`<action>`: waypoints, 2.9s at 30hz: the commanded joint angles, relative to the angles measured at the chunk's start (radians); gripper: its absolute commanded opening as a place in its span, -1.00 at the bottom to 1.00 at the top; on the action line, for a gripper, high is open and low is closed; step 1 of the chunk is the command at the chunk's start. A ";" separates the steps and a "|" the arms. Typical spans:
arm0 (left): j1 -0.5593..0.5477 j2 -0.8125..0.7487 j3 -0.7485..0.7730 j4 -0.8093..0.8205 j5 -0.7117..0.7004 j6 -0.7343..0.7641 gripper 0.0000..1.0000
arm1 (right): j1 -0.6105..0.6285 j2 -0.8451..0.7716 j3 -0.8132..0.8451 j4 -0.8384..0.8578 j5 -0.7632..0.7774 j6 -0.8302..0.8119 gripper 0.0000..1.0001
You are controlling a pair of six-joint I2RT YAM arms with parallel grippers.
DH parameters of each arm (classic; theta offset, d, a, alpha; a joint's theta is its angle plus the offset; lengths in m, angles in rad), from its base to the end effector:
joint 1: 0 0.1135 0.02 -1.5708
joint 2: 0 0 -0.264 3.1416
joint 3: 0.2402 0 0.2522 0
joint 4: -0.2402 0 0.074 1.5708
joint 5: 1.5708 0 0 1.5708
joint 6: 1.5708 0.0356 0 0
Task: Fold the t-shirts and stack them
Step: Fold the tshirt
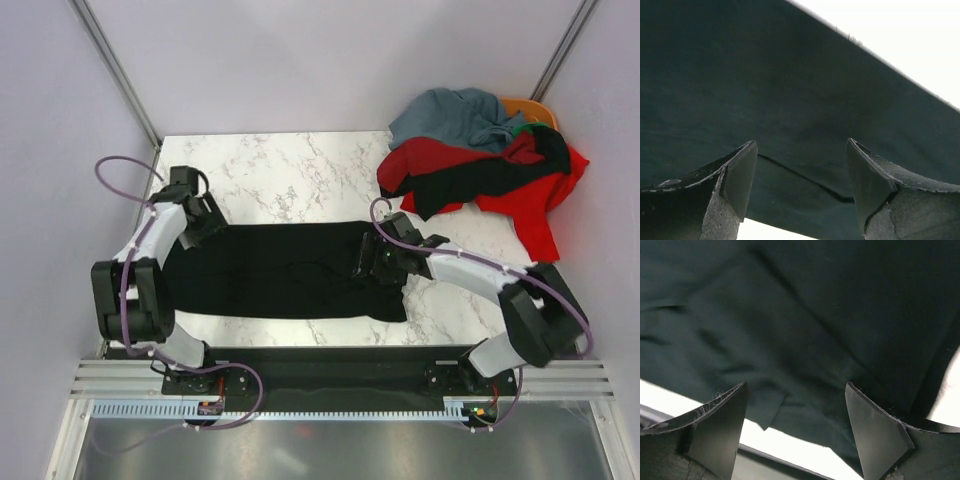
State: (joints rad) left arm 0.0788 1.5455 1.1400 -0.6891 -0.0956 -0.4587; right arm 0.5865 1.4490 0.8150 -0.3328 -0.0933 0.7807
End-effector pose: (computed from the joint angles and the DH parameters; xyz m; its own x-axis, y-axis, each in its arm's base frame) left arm 0.3110 0.0280 0.2387 -0.7404 -0.5006 -0.4486 -0.5017 0.8557 -0.1269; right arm 0.2339 0.1594 0.1887 -0.9058 0.2394 -0.3495 0.0597 0.8889 0.4542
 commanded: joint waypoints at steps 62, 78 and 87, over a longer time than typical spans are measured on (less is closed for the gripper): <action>-0.203 -0.447 -0.068 -0.265 0.109 -0.011 0.46 | 0.436 0.269 0.299 0.194 0.066 0.281 0.65; -0.168 -0.576 -0.206 -0.191 0.083 -0.017 0.44 | 0.478 0.608 0.446 0.204 0.087 0.270 -0.04; -0.168 -0.568 -0.235 -0.167 0.190 -0.012 0.43 | 0.242 0.441 0.236 0.092 0.205 0.168 -1.00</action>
State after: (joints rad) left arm -0.0948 0.9890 0.9123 -0.9001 0.0360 -0.4923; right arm 0.9432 1.9343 1.1206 -0.0788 -0.0360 1.0412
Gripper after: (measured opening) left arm 0.720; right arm 0.010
